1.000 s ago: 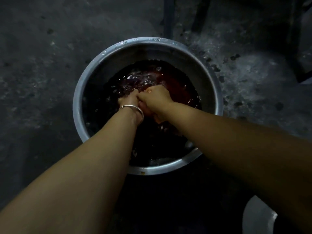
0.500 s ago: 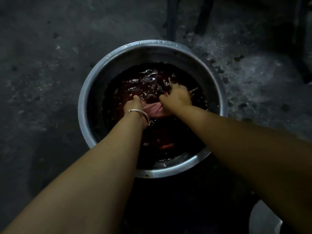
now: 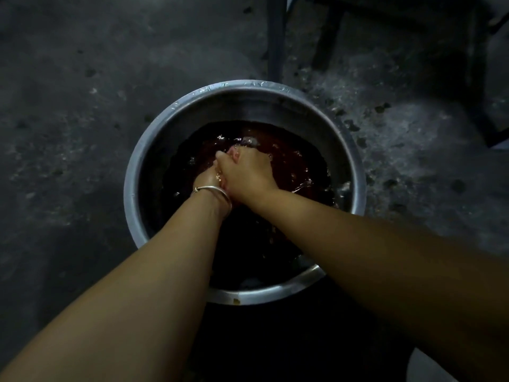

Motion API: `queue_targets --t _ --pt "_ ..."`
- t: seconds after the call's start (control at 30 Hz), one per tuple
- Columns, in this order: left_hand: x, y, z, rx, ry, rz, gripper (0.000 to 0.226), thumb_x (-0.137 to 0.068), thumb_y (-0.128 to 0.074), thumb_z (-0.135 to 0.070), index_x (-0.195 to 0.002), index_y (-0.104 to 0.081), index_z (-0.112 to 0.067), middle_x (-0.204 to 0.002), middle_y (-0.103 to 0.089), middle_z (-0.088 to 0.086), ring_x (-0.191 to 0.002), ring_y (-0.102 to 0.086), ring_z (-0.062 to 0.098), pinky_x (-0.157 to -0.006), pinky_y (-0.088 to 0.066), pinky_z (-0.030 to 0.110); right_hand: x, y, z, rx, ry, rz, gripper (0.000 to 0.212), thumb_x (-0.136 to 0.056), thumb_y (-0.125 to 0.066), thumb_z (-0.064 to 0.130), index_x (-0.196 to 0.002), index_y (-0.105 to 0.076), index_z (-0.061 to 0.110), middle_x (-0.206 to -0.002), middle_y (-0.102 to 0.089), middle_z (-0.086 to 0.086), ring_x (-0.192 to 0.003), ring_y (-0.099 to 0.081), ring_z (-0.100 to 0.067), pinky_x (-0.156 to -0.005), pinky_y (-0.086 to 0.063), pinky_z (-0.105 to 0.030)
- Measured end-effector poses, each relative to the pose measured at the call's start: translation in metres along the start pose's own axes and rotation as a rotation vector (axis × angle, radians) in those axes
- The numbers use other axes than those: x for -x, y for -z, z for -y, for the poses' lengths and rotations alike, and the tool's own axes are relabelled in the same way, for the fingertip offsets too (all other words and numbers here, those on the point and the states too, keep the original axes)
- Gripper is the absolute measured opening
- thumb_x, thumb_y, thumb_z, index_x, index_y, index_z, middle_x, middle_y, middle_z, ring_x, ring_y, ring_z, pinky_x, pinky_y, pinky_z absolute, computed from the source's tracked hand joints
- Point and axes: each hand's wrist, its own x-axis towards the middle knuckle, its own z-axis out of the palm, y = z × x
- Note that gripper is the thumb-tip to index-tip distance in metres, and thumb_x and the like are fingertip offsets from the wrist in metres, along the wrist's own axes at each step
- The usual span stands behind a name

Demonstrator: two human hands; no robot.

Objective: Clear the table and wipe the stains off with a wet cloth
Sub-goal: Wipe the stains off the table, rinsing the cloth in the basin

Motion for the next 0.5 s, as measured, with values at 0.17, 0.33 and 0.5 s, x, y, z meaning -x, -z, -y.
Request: queue_targets --t 0.17,0.33,0.5 --pt "0.005 -0.011 0.016 -0.285 0.024 0.008 0.042 -0.1 -0.031 -0.03 -0.132 -0.043 -0.005 -0.132 -0.051 0.006 -0.12 -0.051 0.026 -0.05 -0.048 0.017 -0.009 0.018 -0.025 0.314 0.017 -0.015 0.037 -0.097 -0.041 0.037 -0.106 -0.061 0.007 -0.112 -0.063 -0.014 -0.105 -0.058 -0.033 -0.08 -0.043 -0.034" --pt "-0.002 0.001 0.018 -0.343 -0.107 -0.176 0.032 -0.098 -0.038 -0.022 -0.116 -0.054 -0.001 -0.078 -0.052 0.002 -0.059 -0.044 0.009 -0.049 -0.042 0.019 -0.024 0.038 -0.053 0.506 -0.196 -0.088 0.047 -0.093 -0.045 0.039 -0.131 -0.043 0.011 -0.134 -0.044 -0.016 -0.122 -0.044 -0.032 -0.09 -0.042 -0.039" --pt "-0.003 0.001 0.02 -0.214 0.017 -0.147 0.026 -0.096 -0.043 -0.03 -0.111 -0.053 -0.012 -0.078 -0.056 0.007 -0.063 -0.054 0.022 -0.05 -0.048 0.037 -0.009 0.016 -0.045 -0.109 -0.429 0.175 0.036 -0.087 -0.061 0.024 -0.121 -0.056 0.015 -0.112 -0.058 -0.008 -0.087 -0.06 -0.021 -0.065 -0.053 -0.028"
